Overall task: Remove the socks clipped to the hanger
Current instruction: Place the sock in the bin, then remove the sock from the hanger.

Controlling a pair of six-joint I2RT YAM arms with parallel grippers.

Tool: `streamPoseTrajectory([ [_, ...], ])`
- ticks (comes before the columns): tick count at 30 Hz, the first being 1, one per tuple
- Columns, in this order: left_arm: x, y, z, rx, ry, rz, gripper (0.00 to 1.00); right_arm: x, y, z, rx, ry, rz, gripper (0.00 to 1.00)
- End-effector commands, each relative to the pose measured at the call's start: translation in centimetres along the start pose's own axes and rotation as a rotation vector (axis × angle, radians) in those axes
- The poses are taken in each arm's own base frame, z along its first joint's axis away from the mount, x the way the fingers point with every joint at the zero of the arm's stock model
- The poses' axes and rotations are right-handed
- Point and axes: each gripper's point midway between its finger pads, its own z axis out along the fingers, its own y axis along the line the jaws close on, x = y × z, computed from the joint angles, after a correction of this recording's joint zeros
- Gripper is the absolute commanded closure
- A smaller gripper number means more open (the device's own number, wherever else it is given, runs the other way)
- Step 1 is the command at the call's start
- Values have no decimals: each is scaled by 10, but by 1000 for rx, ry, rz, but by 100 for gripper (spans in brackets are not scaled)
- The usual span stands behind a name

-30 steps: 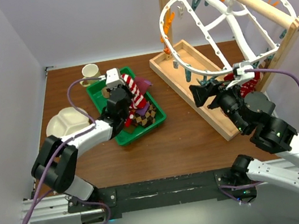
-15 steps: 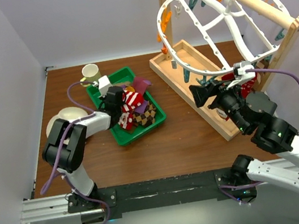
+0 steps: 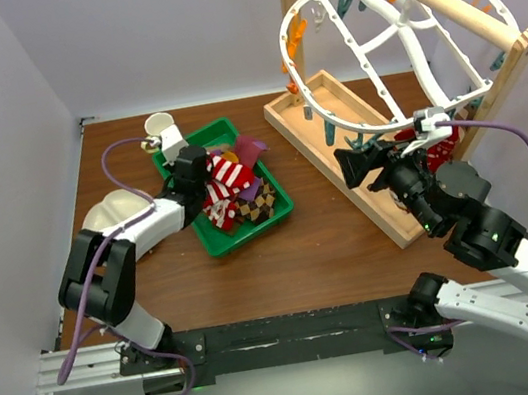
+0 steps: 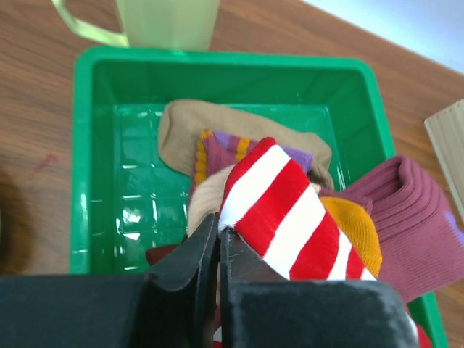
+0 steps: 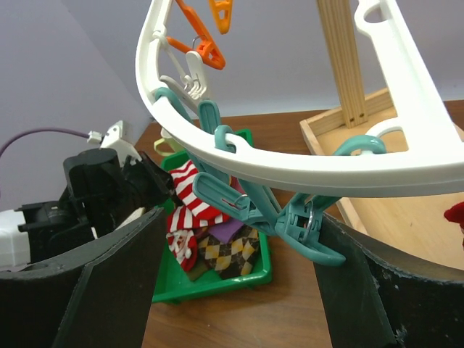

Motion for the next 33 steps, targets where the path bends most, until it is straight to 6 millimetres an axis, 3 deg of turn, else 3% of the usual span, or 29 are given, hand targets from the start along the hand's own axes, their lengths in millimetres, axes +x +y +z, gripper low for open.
streamPoseTrajectory([
  [1,-39,8,-9,-32,-89,-13,82,-22,8,-4,-29,-46,12,18],
  [10,-60,14,-27,-25,-135,-18,49,-20,8,-4,-31,-44,16,18],
  [17,-71,17,-40,-5,-159,-31,39,-19,8,-3,-30,-41,13,18],
  [20,-78,9,-50,68,-177,-60,39,-19,8,-3,-30,-40,12,18],
  [24,-88,-17,-73,258,-205,-118,37,-23,8,-6,-30,-41,23,17],
  [33,-61,-113,-144,597,-181,-101,37,-24,8,-20,-40,10,39,16],
])
